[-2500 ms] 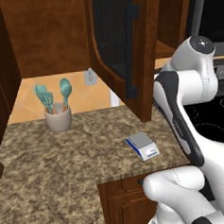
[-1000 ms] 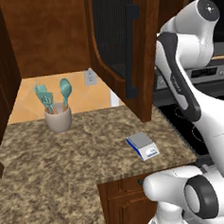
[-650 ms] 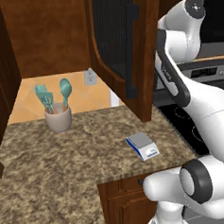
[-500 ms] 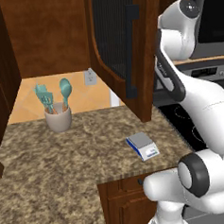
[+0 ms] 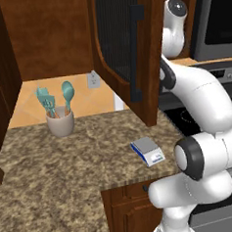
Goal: Pick the canned food and place it on the digital scale for weighing, and close the cabinet.
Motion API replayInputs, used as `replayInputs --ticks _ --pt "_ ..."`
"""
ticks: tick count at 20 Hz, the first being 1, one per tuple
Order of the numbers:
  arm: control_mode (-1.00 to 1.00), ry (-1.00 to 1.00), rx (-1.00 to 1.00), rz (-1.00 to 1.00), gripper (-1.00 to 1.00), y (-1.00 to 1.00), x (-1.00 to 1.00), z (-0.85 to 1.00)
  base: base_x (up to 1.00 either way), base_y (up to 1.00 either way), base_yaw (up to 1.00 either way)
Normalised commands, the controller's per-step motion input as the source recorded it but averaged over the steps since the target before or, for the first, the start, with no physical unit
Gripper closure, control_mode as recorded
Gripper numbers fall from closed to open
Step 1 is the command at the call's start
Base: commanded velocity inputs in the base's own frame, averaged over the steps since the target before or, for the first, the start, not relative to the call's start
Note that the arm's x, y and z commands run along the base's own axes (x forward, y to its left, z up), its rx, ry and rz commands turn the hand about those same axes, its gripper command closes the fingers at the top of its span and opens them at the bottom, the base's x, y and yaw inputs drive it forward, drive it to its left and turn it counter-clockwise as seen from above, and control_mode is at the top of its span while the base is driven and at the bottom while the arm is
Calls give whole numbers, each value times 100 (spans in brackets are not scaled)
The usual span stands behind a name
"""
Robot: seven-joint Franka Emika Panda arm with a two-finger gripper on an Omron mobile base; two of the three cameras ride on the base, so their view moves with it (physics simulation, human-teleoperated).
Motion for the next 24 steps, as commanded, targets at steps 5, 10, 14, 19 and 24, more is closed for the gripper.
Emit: replayInputs --ticks 5,10,14,19,24 --pt "-100 0 0 0 -100 1 53 -4 0 0 0" --pt "-100 0 0 0 -100 0 44 -16 0 0 0" --pt "-100 0 0 0 -100 2 45 -6 0 0 0" --pt "-100 3 0 0 -100 9 47 0 0 0 0" --pt "-100 5 0 0 -100 4 36 0 0 0 0"
